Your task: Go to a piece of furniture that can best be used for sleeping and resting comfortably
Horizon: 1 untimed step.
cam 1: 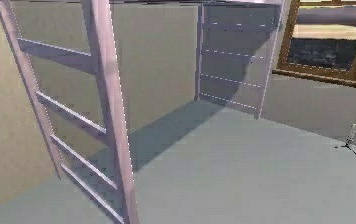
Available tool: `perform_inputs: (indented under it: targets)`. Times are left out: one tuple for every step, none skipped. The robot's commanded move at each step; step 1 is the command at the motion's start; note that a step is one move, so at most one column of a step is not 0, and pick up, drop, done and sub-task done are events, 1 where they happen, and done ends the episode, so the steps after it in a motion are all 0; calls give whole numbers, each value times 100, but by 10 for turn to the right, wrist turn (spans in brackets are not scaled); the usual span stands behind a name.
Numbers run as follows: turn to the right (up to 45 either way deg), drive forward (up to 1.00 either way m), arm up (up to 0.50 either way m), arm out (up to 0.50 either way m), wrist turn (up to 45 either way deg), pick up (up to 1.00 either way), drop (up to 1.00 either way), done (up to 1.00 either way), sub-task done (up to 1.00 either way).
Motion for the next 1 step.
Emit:
perform_inputs:
  targets:
    - [0, 0, 0, 0, 0, 0, 0, 100, 0]
